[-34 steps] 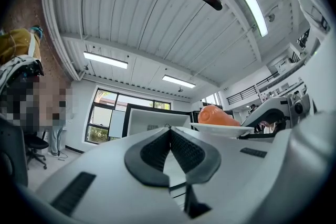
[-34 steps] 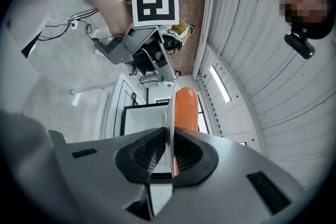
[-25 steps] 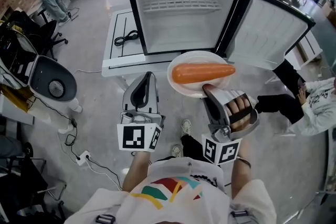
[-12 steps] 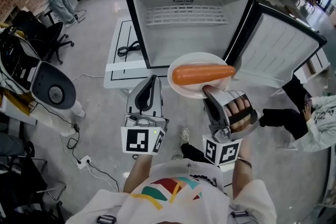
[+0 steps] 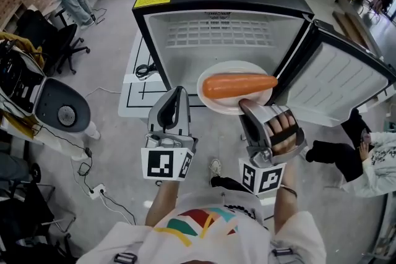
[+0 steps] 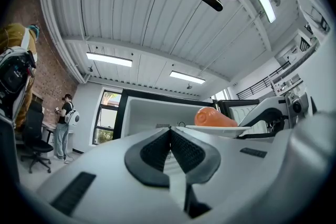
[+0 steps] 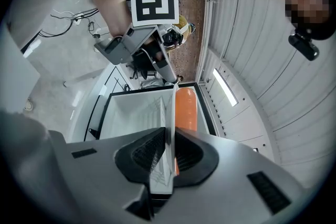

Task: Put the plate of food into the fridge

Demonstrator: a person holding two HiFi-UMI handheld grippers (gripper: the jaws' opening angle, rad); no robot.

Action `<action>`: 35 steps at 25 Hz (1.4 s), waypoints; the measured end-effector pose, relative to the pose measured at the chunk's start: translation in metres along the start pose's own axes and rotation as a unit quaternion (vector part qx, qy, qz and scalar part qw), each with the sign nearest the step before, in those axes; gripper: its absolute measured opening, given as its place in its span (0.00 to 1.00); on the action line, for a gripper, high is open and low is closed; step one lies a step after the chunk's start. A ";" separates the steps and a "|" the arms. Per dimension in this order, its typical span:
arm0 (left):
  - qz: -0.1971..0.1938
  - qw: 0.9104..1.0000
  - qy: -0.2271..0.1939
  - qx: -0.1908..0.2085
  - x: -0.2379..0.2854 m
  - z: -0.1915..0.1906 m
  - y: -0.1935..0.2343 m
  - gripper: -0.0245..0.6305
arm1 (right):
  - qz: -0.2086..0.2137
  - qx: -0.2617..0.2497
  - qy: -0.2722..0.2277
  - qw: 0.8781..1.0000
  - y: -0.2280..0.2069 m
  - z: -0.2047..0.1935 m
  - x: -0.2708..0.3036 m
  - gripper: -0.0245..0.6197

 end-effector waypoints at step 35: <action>-0.010 1.000 0.011 0.011 0.140 -0.028 0.016 0.05 | 0.013 -0.004 -0.018 1.000 -0.039 -0.055 0.124 0.10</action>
Point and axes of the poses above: the fingertips, and each gripper's own axes: x forward along the fingers, y to its left, z out of its top, the point moved 3 cm from there along -x, backward along the fingers, and after that the axes turned 13 degrees about x, right-handed, at the moved point
